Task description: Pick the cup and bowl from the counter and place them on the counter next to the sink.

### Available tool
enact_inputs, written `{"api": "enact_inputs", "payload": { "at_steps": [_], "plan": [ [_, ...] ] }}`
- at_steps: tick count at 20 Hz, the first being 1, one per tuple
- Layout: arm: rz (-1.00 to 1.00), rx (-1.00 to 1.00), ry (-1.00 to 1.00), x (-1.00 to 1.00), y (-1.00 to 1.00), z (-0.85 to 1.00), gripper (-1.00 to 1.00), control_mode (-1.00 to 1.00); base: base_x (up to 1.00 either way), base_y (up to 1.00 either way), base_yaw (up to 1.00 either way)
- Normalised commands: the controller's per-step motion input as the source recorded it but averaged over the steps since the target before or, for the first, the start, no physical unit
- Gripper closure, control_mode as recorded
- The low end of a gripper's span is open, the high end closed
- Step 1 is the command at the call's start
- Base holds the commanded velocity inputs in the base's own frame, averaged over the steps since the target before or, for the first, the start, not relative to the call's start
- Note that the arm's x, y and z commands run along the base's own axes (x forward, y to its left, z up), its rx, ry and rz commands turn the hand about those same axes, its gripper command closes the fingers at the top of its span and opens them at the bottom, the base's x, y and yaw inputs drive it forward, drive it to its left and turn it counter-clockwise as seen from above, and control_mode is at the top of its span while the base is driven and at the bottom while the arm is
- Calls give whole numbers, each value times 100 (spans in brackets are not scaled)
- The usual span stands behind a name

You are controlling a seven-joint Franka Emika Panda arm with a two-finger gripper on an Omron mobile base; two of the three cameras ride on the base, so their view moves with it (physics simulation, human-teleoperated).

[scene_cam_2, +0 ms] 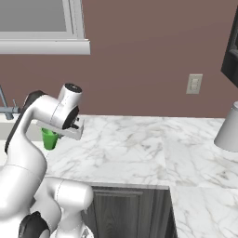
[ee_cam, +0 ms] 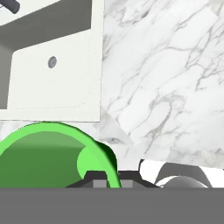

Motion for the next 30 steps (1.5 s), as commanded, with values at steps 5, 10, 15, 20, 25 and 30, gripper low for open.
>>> {"api": "enact_inputs", "payload": {
  "at_steps": [5, 10, 15, 20, 25, 30],
  "plan": [
    [0, 0, 0, 27, 0, -42, 100, -100, 0, 0, 0],
    [0, 0, 0, 18, 0, -49, 100, -100, 0, 0, 0],
    [0, -2, 0, 6, 15, -32, 100, -100, 0, 0, 0],
    [0, -7, 0, 0, 27, -15, 100, -100, 0, 0, 0],
    [0, -3, 0, 5, 11, -17, 100, -100, 0, 0, 0],
    [0, 0, 0, 19, 0, -25, 100, -100, 0, 0, 0]
  ]
}}
